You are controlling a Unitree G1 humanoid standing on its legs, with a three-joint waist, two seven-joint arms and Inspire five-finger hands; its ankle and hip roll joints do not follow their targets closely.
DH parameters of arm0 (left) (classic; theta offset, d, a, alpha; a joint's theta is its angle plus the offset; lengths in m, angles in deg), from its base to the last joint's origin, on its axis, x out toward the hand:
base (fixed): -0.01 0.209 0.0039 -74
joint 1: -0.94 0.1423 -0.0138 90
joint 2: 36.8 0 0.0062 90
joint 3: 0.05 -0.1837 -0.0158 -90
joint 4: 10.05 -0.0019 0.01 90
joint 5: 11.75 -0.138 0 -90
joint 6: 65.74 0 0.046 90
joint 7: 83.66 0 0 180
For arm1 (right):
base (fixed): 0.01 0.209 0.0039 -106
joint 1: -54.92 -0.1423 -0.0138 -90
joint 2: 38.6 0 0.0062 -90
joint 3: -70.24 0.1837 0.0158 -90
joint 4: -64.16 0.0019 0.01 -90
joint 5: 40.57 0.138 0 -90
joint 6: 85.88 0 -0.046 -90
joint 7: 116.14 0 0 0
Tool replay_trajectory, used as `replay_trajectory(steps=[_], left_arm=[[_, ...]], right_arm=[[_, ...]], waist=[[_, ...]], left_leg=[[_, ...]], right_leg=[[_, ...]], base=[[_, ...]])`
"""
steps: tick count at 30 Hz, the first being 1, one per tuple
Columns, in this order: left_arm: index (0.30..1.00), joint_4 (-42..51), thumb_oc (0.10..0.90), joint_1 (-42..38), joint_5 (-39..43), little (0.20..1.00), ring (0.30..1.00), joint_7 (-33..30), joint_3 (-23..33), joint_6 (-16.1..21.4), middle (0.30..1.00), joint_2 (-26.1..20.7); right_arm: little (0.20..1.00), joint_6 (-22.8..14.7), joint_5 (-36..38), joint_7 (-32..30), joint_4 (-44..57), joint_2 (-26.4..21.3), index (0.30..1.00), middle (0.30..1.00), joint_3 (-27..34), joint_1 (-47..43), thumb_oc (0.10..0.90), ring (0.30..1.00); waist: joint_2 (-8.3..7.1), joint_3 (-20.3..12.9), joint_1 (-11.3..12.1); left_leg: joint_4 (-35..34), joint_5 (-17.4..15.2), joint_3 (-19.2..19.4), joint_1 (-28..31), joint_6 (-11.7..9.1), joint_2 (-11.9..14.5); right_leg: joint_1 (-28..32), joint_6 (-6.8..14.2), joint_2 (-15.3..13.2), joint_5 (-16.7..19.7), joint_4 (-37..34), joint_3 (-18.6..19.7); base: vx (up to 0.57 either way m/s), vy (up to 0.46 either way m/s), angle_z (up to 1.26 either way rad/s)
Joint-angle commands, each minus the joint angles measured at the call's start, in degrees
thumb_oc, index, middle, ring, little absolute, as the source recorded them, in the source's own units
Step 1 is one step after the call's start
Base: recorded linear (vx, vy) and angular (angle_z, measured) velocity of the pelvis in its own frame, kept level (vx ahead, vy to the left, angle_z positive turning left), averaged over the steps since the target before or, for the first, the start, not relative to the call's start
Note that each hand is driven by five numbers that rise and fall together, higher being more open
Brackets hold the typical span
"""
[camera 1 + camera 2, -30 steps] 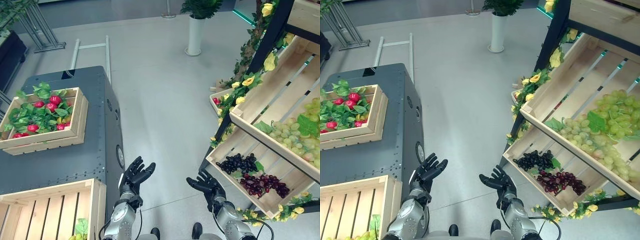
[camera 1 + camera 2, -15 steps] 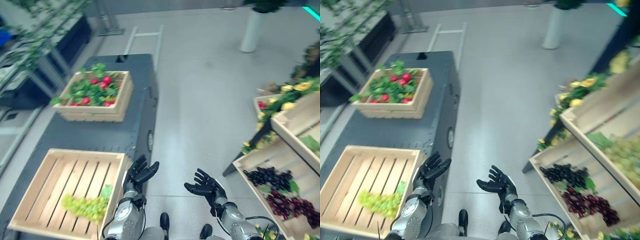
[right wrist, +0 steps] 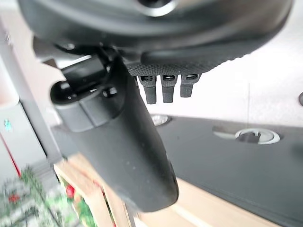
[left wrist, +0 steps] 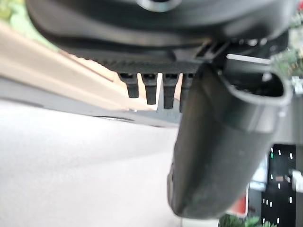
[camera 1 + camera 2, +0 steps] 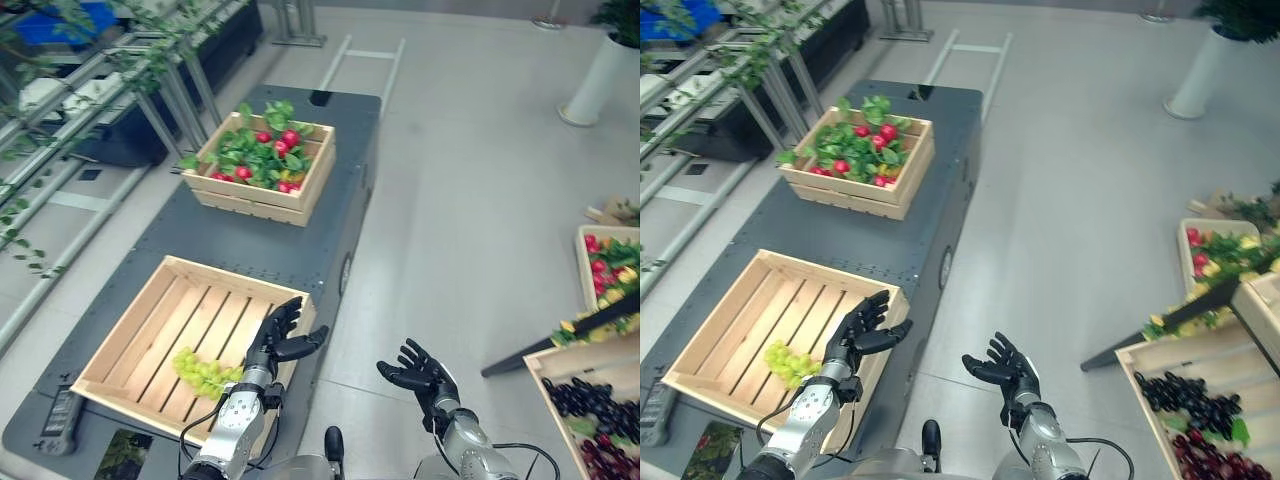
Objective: Pick up the fruits from the basket on one side to the basket on the other side
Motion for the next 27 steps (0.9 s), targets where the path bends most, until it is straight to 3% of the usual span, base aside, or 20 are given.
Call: replay_trajectory(steps=[1, 3, 4, 5, 11, 15, 16, 17, 19, 21, 27], left_arm=[[0.900, 5.72, 0.800, -5.35, -2.90, 0.900, 0.900, 1.25, -1.30, 2.10, 0.900, 0.53], [0.900, 4.89, 0.800, -7.32, -4.40, 0.900, 0.900, 1.13, -2.69, 3.17, 0.900, 1.35], [0.900, 4.16, 0.800, -8.22, -4.45, 0.900, 0.900, 1.67, -3.46, 3.74, 0.900, 1.47], [0.900, 3.23, 0.800, -8.69, -4.51, 0.900, 0.900, 0.77, -3.64, 3.60, 0.900, 2.07], [0.900, 4.70, 0.800, -4.65, -2.32, 0.900, 0.900, 4.79, -2.64, 4.76, 0.900, 1.09], [0.900, 5.43, 0.800, -3.45, -5.12, 0.900, 0.900, 4.97, -3.00, 5.77, 0.900, 1.23], [0.900, 5.92, 0.800, -3.93, -6.16, 0.900, 0.900, 5.08, -3.25, 5.93, 0.900, 1.16], [0.900, 6.15, 0.800, -4.57, -8.12, 0.900, 0.900, 4.35, -3.58, 6.27, 0.900, 0.98], [0.900, 6.40, 0.800, -5.68, -12.32, 0.900, 0.900, 1.63, -4.10, 7.01, 0.900, 0.61], [0.900, 7.01, 0.800, -7.76, -23.29, 0.900, 0.900, -5.86, -4.46, 8.28, 0.900, -1.60], [0.900, 16.11, 0.800, -11.39, -42.82, 0.900, 0.900, -17.58, 1.62, 2.73, 0.900, -11.12]], right_arm=[[0.900, -5.17, 0.96, -0.55, 5.93, 2.01, 0.900, 0.900, 0.18, -2.73, 0.800, 0.900], [0.900, -6.33, 1.79, 0.30, 3.47, 1.48, 0.900, 0.900, 0.10, -4.18, 0.800, 0.900], [0.900, -7.08, 2.05, 0.33, 1.40, 1.35, 0.900, 0.900, 0.41, -5.15, 0.800, 0.900], [0.900, -5.43, 1.07, 0.35, -1.03, 1.59, 0.900, 0.900, 0.55, -6.94, 0.800, 0.900], [0.900, -2.03, -0.76, 2.81, 2.25, -0.31, 0.900, 0.900, -0.52, -5.17, 0.800, 0.900], [0.900, -1.29, -1.76, 3.37, 2.72, -0.85, 0.900, 0.900, -0.17, -3.54, 0.800, 0.900], [0.900, -1.49, -1.94, 3.54, 2.92, -1.07, 0.900, 0.900, 0.19, -3.22, 0.800, 0.900], [0.900, -1.79, -2.20, 3.11, 3.15, -1.24, 0.900, 0.900, 0.32, -3.19, 0.800, 0.900], [0.900, -2.02, -2.35, 2.65, 3.17, -1.59, 0.900, 0.900, 0.06, -3.59, 0.800, 0.900], [0.900, -1.87, -2.57, 1.66, 2.37, -2.25, 0.900, 0.900, -0.10, -4.21, 0.800, 0.900], [0.900, -0.16, -3.76, 2.48, 3.74, -4.20, 0.900, 0.900, 1.72, -1.61, 0.800, 0.900]], waist=[[-0.90, -2.40, -2.31], [-1.22, -2.46, -3.95], [-1.16, -2.76, -3.98], [-1.45, -3.36, -2.78], [-3.87, -3.81, -0.12], [-4.62, -3.78, 0.35], [-4.84, -3.54, -0.04], [-4.76, -3.25, -0.44], [-4.13, -2.97, -0.69], [-3.16, -2.88, -1.06], [-1.85, -3.09, -1.52]], left_leg=[[-0.58, 0.04, -2.63, -0.34, -3.73, 1.04], [-0.69, -1.05, -5.67, -0.20, -4.11, 1.31], [-0.69, -1.13, -6.94, -0.89, -3.88, 1.36], [-0.62, -0.23, -6.47, -2.30, -4.57, 2.39], [3.44, 0.61, -5.72, -5.18, -6.70, 4.29], [6.68, 0.54, -5.04, -7.02, -7.76, 4.07], [9.18, -0.54, -2.27, -7.71, -7.86, 3.90], [10.79, -1.33, -0.17, -8.25, -7.83, 3.95], [9.50, -0.77, 0.43, -8.21, -7.82, 4.15], [6.15, 0.28, -0.62, -6.56, -7.71, 4.18], [3.40, 1.26, -1.15, -5.57, -8.40, 3.79]], right_leg=[[0.13, -1.08, 5.68, 10.97, -17.87, 2.86], [0.55, -1.37, 8.28, 10.30, -29.21, 7.48], [1.77, -1.96, 9.87, 8.41, -29.32, 9.58], [3.94, -2.01, 9.97, 6.74, -29.87, 7.66], [9.78, -3.66, 10.44, 5.87, -34.16, 3.89], [11.80, -4.15, 10.20, 6.27, -36.22, 2.52], [12.06, -4.28, 9.73, 6.04, -36.15, 1.15], [11.92, -4.46, 9.39, 5.63, -35.53, 0.01], [11.41, -4.48, 9.41, 5.16, -34.60, -0.83], [11.06, -4.41, 9.58, 5.07, -34.55, -0.48], [12.18, -3.98, 9.32, 5.52, -36.82, -0.33]], base=[[0.23, -0.369, 0.95], [0.09, -0.324, 1.10], [0.02, -0.295, 1.51], [0.01, -0.196, 1.35], [0.15, -0.208, 0.57], [0.08, -0.065, 0.04], [-0.02, -0.004, 0.07], [-0.05, 0.023, 0.11], [-0.04, 0.058, 0.34], [0.02, 0.087, 0.45], [0.05, 0.112, 0.02]])
